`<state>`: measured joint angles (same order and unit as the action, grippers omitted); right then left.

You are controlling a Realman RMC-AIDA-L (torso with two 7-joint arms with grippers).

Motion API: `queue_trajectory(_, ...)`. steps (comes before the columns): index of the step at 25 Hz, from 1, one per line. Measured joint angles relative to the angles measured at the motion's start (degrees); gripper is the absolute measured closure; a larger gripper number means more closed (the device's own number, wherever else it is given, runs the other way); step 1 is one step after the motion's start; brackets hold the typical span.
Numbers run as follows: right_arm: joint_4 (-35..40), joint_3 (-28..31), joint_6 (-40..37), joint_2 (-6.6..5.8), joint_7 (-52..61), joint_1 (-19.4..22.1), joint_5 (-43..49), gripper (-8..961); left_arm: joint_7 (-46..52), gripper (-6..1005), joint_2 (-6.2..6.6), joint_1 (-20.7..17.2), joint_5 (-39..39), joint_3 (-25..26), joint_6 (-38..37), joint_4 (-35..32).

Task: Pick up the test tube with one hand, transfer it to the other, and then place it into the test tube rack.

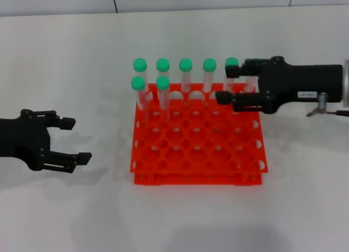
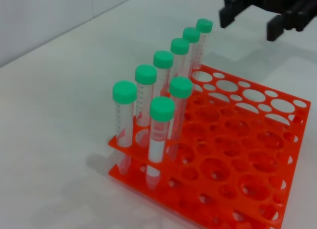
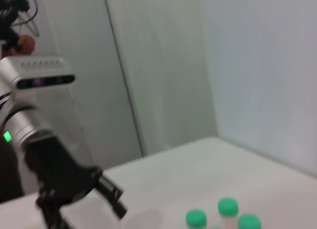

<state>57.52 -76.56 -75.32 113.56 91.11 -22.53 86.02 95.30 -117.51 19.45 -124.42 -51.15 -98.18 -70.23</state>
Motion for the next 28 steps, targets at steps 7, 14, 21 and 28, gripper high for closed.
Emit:
queue_trajectory(7,5.0,2.4,-4.1,0.39,1.2,0.5,8.6,276,0.0,107,0.21,-0.2,2.7,1.3,-1.1,-0.2)
queue_trajectory(14,6.4,2.7,-4.6,0.46,2.0,-0.2,12.8,276,-0.3,107,0.11,-0.3,3.3,2.3,-2.1,-0.5)
queue_trajectory(21,6.3,2.6,-5.0,0.77,2.1,-0.2,13.4,276,-3.2,107,0.32,-0.3,5.1,5.2,-2.3,-0.5)
queue_trajectory(28,6.3,2.7,-4.9,1.09,2.0,-0.2,13.5,276,-4.2,107,0.35,0.0,5.6,5.5,-2.3,-0.4)
